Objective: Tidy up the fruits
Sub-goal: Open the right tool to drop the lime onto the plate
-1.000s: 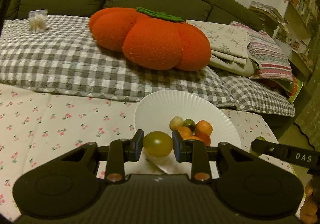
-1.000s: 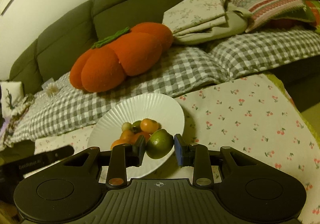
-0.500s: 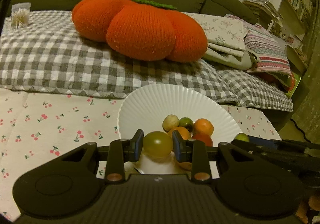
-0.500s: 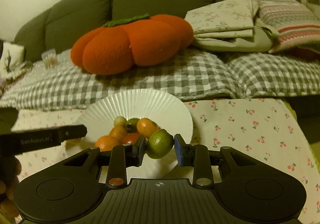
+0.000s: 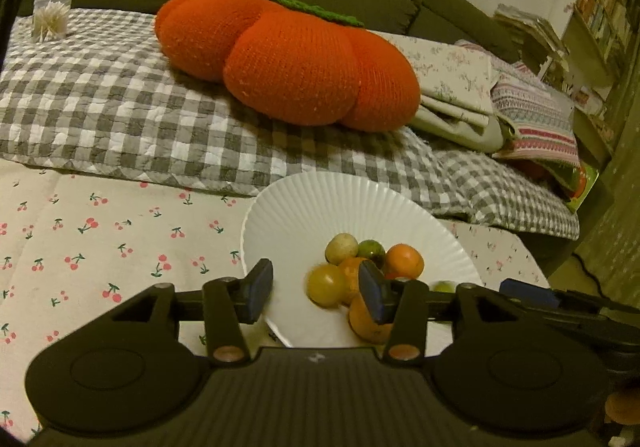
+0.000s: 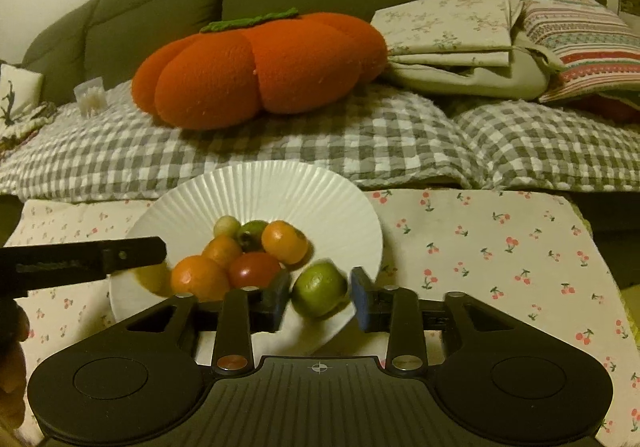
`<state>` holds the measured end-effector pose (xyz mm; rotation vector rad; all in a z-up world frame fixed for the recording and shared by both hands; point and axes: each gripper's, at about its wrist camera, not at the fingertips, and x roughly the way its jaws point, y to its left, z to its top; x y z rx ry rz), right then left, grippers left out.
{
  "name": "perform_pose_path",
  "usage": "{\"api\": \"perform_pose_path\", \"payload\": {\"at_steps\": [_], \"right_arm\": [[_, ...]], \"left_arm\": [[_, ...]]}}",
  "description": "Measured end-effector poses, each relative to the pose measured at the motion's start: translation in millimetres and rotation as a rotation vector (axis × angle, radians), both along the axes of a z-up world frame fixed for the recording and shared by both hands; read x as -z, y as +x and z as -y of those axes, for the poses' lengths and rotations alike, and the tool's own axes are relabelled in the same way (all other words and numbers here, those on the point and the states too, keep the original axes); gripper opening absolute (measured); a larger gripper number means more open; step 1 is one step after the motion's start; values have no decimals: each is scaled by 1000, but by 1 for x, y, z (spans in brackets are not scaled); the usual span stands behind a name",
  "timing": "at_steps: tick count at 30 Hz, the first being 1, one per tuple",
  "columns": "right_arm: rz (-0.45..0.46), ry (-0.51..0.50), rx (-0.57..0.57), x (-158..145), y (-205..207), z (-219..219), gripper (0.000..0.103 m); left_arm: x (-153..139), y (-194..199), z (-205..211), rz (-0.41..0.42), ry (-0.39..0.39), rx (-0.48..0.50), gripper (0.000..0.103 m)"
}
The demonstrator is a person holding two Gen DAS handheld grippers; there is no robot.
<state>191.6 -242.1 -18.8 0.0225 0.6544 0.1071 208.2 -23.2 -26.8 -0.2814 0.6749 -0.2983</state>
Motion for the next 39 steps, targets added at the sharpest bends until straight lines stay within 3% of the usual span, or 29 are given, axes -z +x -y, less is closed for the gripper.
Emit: {"api": "perform_pose_path", "payload": {"at_steps": [1, 2, 16, 30, 39], "right_arm": [[7, 2, 12, -1, -1, 1, 60], [16, 6, 20, -2, -2, 2, 64], [30, 120, 82, -22, -10, 23, 64], [11, 179, 40, -42, -38, 5, 69], [-56, 262, 7, -45, -67, 4, 75]], "left_arm": [[-1, 0, -2, -5, -6, -6, 47], [-1, -1, -4, -8, -11, -11, 47], [-20, -20, -21, -18, -12, -49, 47], [-33, -65, -33, -42, 72, -54, 54], [-31, -97, -33, -85, 131, -55, 57]]}}
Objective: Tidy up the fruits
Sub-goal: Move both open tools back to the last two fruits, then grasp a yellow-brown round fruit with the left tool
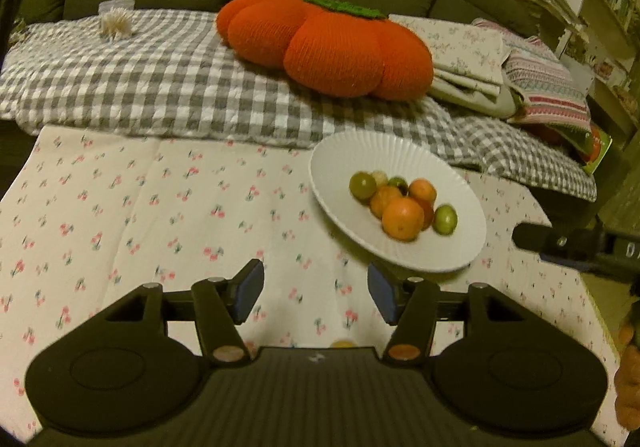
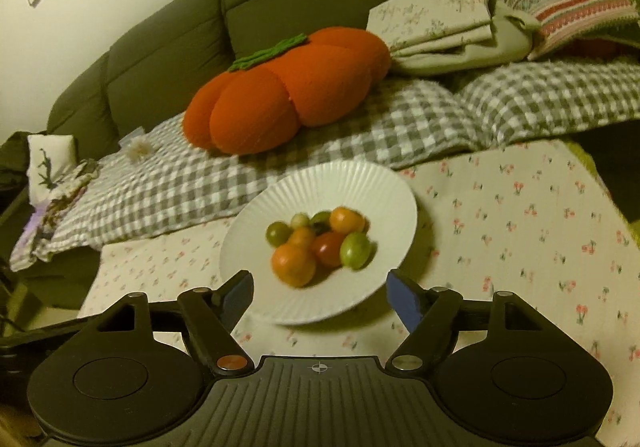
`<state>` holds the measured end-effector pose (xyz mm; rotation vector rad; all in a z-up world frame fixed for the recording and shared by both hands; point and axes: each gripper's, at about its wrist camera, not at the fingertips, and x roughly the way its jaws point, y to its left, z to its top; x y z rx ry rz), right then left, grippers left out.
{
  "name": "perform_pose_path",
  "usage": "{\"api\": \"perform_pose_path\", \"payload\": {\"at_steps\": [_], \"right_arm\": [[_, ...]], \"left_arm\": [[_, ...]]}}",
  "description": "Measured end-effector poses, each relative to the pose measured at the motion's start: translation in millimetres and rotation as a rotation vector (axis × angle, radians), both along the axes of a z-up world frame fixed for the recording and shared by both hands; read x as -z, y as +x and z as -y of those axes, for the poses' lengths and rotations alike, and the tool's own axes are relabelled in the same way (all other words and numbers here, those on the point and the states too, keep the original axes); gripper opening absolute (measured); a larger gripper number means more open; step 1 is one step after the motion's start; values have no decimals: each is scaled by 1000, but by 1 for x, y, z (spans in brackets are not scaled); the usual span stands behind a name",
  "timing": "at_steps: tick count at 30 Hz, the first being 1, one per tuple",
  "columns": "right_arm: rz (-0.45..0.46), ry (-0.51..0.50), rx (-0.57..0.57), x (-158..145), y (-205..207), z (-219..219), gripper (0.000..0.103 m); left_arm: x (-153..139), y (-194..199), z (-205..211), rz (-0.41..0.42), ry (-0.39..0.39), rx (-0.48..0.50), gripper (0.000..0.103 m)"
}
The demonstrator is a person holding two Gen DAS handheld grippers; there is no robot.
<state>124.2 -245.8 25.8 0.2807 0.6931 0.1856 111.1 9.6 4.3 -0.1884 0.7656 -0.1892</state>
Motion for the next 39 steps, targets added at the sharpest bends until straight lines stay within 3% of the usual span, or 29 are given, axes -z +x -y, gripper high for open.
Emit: {"api": "perform_pose_path", "payload": {"at_steps": [9, 20, 27, 34, 39], "right_arm": [[-1, -16, -75, -6, -13, -14, 80], [9, -226, -236, 0, -26, -50, 80], [-28, -302, -342, 12, -29, -65, 80], [-44, -381, -487, 29, -37, -85, 80], [-45, -436, -545, 41, -40, -96, 80]], "left_arm": [[9, -20, -6, -63, -8, -40, 59], [26, -18, -6, -106, -21, -39, 60], [35, -16, -1, -120, -58, -15, 57], [45, -10, 6, -135, -133, 4, 45], [52, -10, 18, -123, -109, 30, 30]]}}
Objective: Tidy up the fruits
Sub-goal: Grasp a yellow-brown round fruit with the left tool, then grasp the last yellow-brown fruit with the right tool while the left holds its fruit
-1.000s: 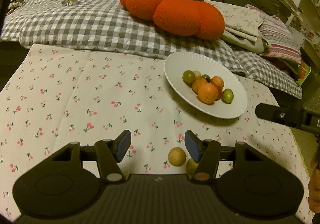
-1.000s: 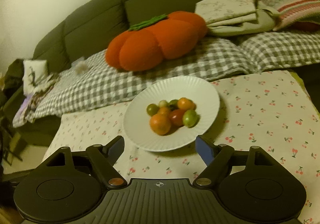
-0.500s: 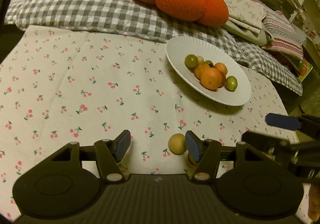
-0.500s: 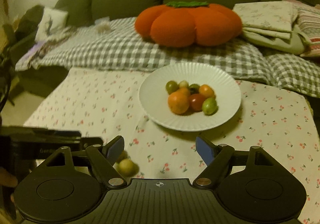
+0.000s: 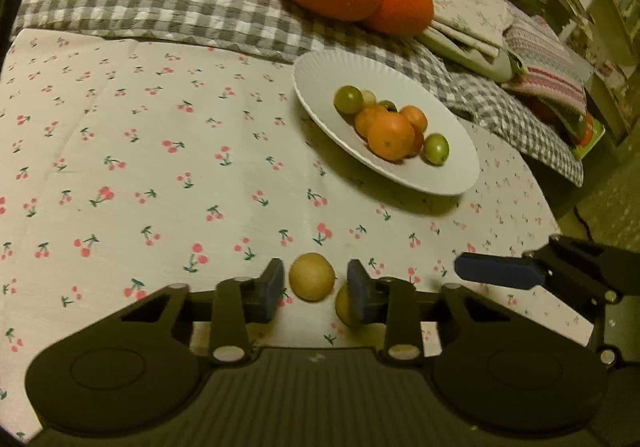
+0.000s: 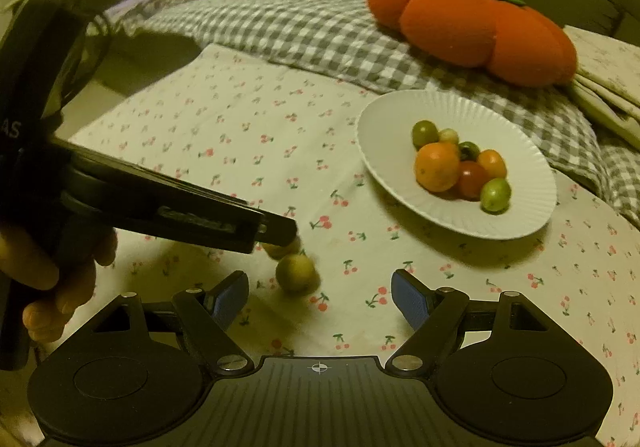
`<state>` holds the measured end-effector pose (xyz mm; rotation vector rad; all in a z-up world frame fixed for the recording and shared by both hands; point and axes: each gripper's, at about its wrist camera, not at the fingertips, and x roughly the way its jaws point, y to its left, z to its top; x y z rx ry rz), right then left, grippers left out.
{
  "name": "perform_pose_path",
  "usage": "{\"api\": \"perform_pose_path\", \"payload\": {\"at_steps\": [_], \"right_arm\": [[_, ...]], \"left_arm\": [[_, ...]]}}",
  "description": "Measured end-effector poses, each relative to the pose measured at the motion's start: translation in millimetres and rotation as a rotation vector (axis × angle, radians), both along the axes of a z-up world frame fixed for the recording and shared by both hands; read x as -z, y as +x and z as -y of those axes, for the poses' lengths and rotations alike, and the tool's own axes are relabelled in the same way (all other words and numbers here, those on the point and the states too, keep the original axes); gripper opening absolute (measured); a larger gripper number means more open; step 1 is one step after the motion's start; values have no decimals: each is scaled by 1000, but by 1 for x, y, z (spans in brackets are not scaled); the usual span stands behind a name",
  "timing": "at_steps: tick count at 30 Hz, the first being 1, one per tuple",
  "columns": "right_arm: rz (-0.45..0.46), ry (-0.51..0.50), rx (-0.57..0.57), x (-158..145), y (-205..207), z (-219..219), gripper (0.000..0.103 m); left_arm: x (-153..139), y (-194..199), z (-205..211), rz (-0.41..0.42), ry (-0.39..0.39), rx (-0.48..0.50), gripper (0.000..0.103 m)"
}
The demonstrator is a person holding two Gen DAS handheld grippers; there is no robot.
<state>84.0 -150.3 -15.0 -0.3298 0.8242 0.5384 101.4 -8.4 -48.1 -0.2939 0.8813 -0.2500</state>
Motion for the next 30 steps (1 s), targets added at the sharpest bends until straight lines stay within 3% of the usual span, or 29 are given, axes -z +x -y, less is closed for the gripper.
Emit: {"api": "perform_pose_path", "payload": {"at_steps": [2, 16, 21, 26, 30], "right_arm": [[-2, -1, -12, 4, 1, -2, 79], [-31, 4, -38, 21, 9, -10, 72], [-40, -4, -53, 30, 16, -19, 57], [-71, 32, -38, 36, 28, -21, 29], [-89, 52, -5, 35, 34, -20, 24]], "left_arm": [[0, 0, 1, 9, 10, -5, 24], [-11, -3, -15, 2, 64, -81, 23], [-15, -2, -22, 0, 62, -103, 23], [-15, -1, -24, -5, 66, -111, 23], [-16, -2, -25, -4, 65, -115, 23]]}}
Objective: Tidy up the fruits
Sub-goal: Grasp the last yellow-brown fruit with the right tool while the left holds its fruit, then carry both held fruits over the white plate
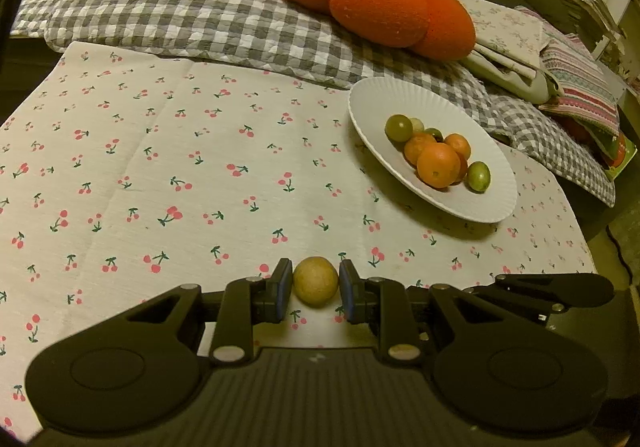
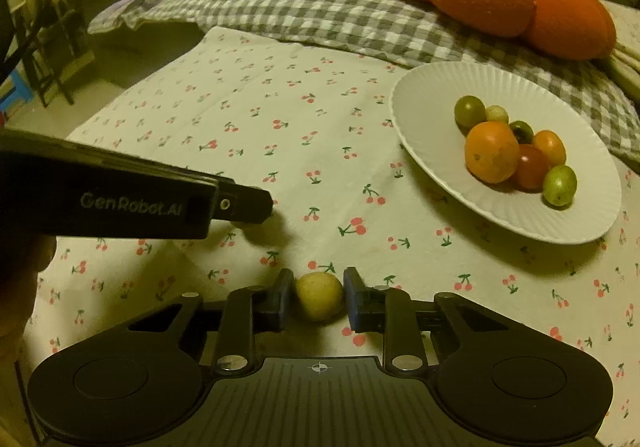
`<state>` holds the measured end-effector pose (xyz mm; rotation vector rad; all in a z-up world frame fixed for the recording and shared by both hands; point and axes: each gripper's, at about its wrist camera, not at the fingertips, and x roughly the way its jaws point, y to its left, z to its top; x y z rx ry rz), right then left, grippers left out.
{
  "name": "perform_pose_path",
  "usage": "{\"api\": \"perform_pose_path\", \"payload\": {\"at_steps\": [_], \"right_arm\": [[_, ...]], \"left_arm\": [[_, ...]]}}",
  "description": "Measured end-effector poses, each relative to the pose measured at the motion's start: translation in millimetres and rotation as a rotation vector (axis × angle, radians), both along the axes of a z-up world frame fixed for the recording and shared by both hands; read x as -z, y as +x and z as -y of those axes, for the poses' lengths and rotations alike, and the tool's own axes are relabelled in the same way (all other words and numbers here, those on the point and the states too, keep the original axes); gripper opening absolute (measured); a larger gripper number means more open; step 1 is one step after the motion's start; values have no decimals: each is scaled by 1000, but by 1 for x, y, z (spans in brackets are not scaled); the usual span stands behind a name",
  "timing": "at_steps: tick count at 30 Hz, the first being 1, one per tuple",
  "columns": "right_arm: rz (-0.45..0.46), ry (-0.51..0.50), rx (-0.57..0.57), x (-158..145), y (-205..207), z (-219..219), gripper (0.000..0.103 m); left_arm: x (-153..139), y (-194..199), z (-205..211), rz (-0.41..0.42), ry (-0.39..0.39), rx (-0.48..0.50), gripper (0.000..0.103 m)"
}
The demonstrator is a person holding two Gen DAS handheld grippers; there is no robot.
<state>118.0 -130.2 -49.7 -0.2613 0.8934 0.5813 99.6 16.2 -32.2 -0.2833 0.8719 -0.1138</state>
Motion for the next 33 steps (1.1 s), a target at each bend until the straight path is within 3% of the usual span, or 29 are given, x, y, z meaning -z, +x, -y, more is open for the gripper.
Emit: {"api": "perform_pose_path", "payload": {"at_steps": [23, 33], "right_arm": [[96, 120, 114, -49, -9, 32, 25], [127, 167, 185, -64, 0, 58, 25]], "left_arm": [[-26, 8, 0, 104, -21, -10, 23], [-40, 29, 10, 163, -38, 35, 23]]}}
